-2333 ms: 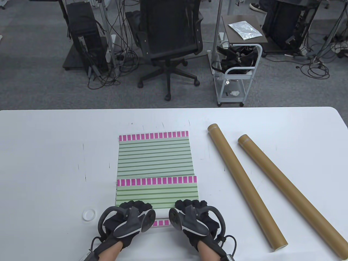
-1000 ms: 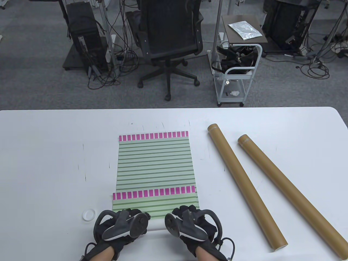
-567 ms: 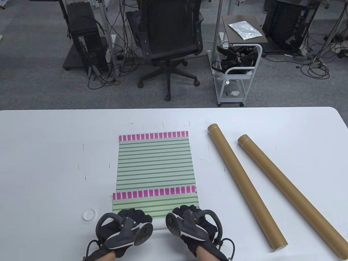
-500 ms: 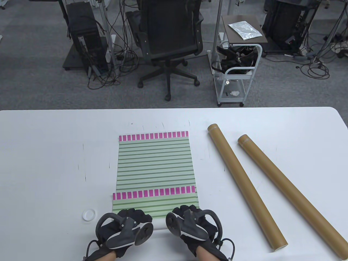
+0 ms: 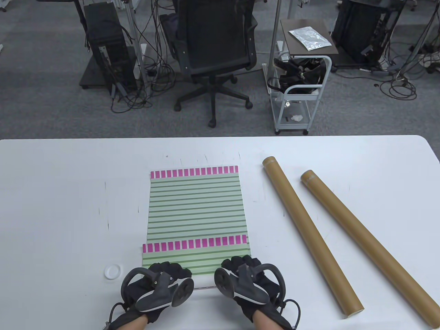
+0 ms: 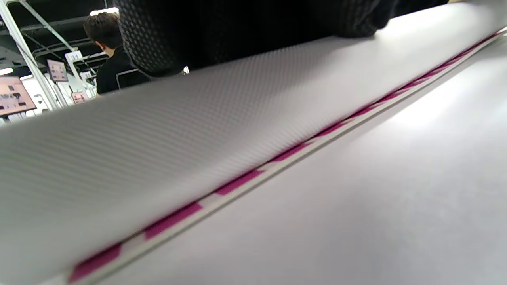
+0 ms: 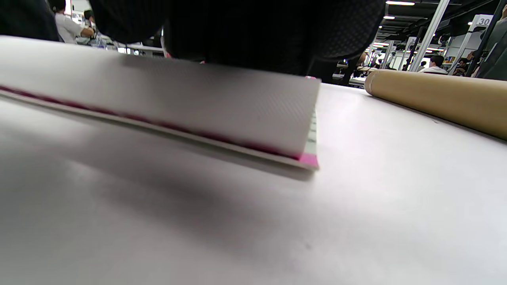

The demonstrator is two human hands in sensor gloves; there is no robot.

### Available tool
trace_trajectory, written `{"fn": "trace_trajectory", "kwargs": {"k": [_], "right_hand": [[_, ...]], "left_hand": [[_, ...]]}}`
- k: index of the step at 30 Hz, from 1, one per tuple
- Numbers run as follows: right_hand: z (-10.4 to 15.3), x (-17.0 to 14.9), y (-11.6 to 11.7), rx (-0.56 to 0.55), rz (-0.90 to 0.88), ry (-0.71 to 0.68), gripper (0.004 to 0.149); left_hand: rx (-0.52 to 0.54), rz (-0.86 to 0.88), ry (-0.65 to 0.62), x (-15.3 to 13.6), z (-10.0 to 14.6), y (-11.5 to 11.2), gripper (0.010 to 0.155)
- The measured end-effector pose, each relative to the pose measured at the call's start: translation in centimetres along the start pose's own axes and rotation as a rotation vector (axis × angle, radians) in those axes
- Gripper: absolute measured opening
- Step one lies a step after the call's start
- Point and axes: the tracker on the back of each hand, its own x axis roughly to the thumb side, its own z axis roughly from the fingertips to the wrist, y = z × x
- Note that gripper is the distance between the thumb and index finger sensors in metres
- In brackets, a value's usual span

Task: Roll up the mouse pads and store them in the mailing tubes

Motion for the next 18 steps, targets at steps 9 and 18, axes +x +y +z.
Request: {"fn": "trace_trajectory", "kwargs": {"k": [9,18], "right_hand": [[-0.4,0.5,0.5,0.1,0.021,0.003,0.047],[-0.3,0.4,0.7,0.095,0.01,0.019,0.048]], "left_hand": [[0.073,-0.061,-0.073,0.4,0.8,0.7,0.047],[0.072,-0.048,-0.097,1.8,1.1,1.4,0.05]]}}
